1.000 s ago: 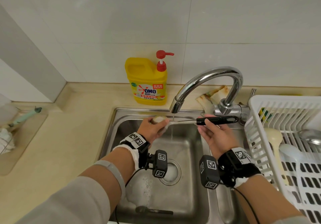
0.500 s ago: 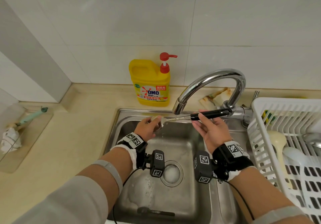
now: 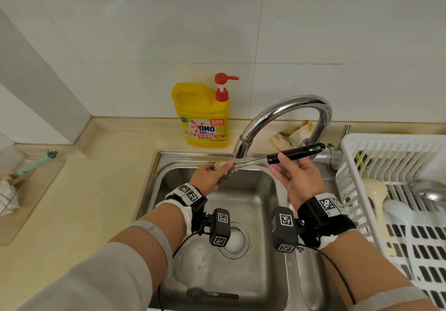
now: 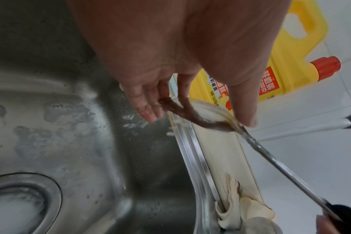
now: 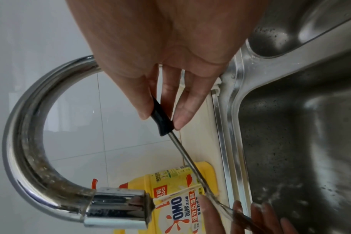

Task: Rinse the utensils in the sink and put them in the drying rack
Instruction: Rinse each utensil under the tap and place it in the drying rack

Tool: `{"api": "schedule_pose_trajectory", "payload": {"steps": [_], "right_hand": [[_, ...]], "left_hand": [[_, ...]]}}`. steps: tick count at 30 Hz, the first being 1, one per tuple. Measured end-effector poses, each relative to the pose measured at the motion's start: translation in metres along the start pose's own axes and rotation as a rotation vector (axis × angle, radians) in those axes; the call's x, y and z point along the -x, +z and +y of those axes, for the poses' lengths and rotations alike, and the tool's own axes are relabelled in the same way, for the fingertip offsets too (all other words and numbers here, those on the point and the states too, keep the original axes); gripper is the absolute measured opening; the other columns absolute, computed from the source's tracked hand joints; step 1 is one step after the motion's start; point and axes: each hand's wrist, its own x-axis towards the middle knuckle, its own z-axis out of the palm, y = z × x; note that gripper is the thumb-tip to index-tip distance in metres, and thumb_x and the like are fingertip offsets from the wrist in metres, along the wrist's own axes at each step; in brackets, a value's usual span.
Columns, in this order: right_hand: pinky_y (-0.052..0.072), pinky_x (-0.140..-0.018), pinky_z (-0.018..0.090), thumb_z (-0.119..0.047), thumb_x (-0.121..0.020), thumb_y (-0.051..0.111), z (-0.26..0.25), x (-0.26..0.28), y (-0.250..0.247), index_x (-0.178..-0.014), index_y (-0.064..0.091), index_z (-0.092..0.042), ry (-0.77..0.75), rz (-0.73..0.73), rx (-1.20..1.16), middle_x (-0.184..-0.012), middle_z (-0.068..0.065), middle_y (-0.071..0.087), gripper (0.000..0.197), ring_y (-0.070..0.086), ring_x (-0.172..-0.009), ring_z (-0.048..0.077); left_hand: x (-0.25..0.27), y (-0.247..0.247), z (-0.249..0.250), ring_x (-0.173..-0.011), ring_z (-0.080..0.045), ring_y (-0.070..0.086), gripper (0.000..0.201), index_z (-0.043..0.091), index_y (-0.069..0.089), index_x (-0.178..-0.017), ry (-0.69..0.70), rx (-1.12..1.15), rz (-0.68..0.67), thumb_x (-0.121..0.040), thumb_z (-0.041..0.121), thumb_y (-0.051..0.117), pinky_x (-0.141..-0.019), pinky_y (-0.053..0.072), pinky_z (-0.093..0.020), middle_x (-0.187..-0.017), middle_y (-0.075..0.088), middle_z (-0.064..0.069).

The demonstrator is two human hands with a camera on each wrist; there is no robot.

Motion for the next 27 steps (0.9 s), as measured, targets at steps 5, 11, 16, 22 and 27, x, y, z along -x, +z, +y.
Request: {"api": "schedule_pose_trajectory", "payload": {"steps": [5, 11, 16, 22, 27], "right_hand": [[0.060, -0.084, 0.033, -0.004, -0.094, 0.062, -0.005, -0.002, -0.008, -0.111, 0.068, -0.007, -0.025, 0.010, -0.002, -0.105, 0.019, 0.074, 0.019, 0.073, -0.094, 0.027], [0.059, -0.082, 0.029, -0.009, -0.094, 0.063, -0.016, -0.004, -0.026, -0.112, 0.068, -0.010, -0.021, 0.062, -0.048, -0.105, 0.014, 0.073, 0.018, 0.067, -0.098, 0.026], [0.059, -0.083, 0.029, -0.011, -0.094, 0.063, -0.018, -0.003, -0.030, -0.108, 0.070, -0.013, -0.024, 0.055, -0.032, -0.110, 0.016, 0.072, 0.016, 0.067, -0.097, 0.024], [0.059, -0.086, 0.031, -0.011, -0.095, 0.062, -0.019, -0.001, -0.031, -0.112, 0.070, -0.013, -0.029, 0.042, -0.022, -0.106, 0.012, 0.075, 0.019, 0.069, -0.096, 0.022], [0.059, -0.087, 0.033, -0.012, -0.093, 0.063, -0.022, -0.003, -0.033, -0.112, 0.070, -0.013, -0.033, 0.044, -0.042, -0.111, 0.014, 0.073, 0.020, 0.068, -0.099, 0.024]], "left_hand": [[-0.008, 0.004, -0.010, -0.094, -0.021, 0.074, 0.076, 0.000, 0.067, -0.118, 0.017, 0.083, -0.010, -0.064, 0.050, 0.089, -0.094, 0.057, -0.048, -0.103, 0.076, -0.013], [-0.005, 0.002, -0.016, -0.111, -0.034, 0.067, 0.018, 0.006, 0.072, -0.108, 0.005, 0.291, -0.005, -0.094, 0.016, 0.067, -0.088, 0.059, -0.038, -0.115, 0.071, -0.021], [-0.002, 0.009, -0.013, -0.100, -0.028, 0.072, 0.020, 0.001, 0.071, -0.100, -0.024, 0.308, -0.107, -0.101, 0.011, 0.053, -0.082, 0.058, -0.031, -0.106, 0.073, -0.021], [-0.005, 0.019, -0.015, -0.110, -0.026, 0.068, 0.040, 0.009, 0.068, -0.116, -0.071, 0.274, -0.109, -0.087, 0.036, 0.075, -0.082, 0.055, -0.032, -0.116, 0.072, -0.016], [-0.007, 0.016, -0.013, -0.110, -0.028, 0.070, 0.049, 0.002, 0.061, -0.126, -0.032, 0.361, -0.073, -0.086, 0.025, 0.077, -0.075, 0.059, -0.026, -0.121, 0.069, -0.020]]}}
